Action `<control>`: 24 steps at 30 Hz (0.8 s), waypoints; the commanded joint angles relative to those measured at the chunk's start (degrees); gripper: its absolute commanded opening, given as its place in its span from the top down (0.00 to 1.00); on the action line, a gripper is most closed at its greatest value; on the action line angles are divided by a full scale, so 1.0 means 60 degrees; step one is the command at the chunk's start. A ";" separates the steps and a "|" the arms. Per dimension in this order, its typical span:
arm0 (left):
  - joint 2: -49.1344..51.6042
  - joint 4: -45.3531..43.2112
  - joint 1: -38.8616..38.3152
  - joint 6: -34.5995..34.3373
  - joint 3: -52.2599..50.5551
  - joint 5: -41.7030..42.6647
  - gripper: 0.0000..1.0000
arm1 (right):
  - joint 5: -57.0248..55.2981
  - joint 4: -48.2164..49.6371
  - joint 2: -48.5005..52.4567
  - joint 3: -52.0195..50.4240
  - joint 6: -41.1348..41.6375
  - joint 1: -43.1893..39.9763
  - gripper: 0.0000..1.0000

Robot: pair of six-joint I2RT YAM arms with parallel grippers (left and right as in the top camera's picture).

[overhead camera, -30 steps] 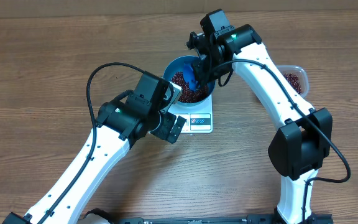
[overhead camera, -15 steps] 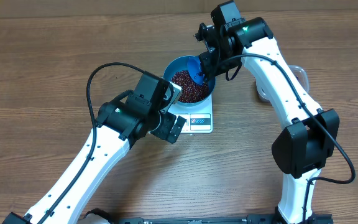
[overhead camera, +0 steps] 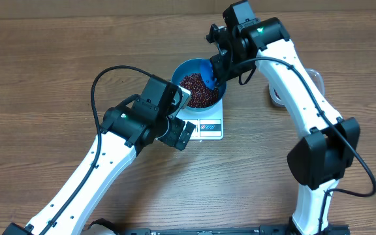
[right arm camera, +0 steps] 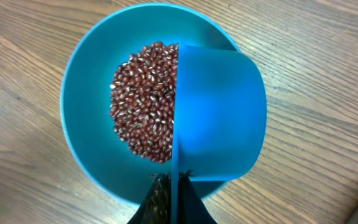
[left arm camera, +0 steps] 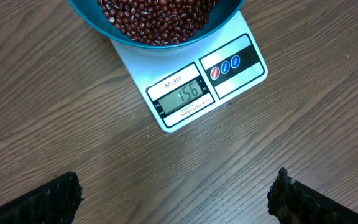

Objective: Scoop item into bowl and weigh 150g on scale

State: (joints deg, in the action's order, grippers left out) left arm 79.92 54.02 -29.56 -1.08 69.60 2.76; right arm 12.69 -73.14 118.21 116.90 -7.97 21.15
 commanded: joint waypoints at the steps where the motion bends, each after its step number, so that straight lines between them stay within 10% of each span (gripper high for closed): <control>1: -0.0215 -0.0047 0.0066 0.0182 -0.0076 -0.0033 0.01 | 0.0076 -0.0011 -0.0892 0.0353 -0.0076 0.0040 0.96; 24: -0.0215 -0.0044 0.0066 0.0182 -0.0076 -0.0033 0.00 | 0.0076 -0.0124 -0.1457 0.0353 -0.0073 0.0106 0.96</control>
State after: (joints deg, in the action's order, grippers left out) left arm 79.92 54.02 -29.56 -1.08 69.63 2.76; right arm 12.71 -74.15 113.51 117.12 -7.97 21.47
